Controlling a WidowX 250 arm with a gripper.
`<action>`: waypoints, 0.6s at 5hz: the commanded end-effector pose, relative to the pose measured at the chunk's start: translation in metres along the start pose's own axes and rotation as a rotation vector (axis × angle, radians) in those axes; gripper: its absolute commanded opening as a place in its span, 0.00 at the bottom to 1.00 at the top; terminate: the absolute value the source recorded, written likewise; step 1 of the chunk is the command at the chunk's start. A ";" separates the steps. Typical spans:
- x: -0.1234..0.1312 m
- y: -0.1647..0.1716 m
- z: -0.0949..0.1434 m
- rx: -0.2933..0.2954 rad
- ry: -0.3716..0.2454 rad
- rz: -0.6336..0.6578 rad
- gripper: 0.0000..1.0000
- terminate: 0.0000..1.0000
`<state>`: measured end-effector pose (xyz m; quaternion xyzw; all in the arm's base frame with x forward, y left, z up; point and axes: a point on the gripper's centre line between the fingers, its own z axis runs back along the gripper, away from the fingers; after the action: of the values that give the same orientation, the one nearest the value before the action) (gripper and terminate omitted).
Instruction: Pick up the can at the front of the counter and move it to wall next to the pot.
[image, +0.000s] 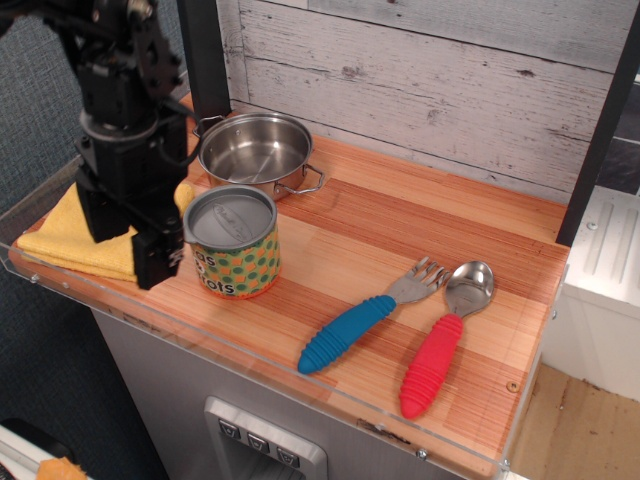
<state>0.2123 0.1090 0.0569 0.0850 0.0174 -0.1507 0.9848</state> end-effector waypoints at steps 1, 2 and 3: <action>0.018 0.003 -0.005 -0.008 -0.013 -0.140 1.00 0.00; 0.030 -0.003 -0.001 -0.026 -0.069 -0.197 1.00 0.00; 0.038 -0.007 0.004 -0.038 -0.097 -0.225 1.00 0.00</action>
<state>0.2381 0.0897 0.0476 0.0458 -0.0052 -0.2597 0.9646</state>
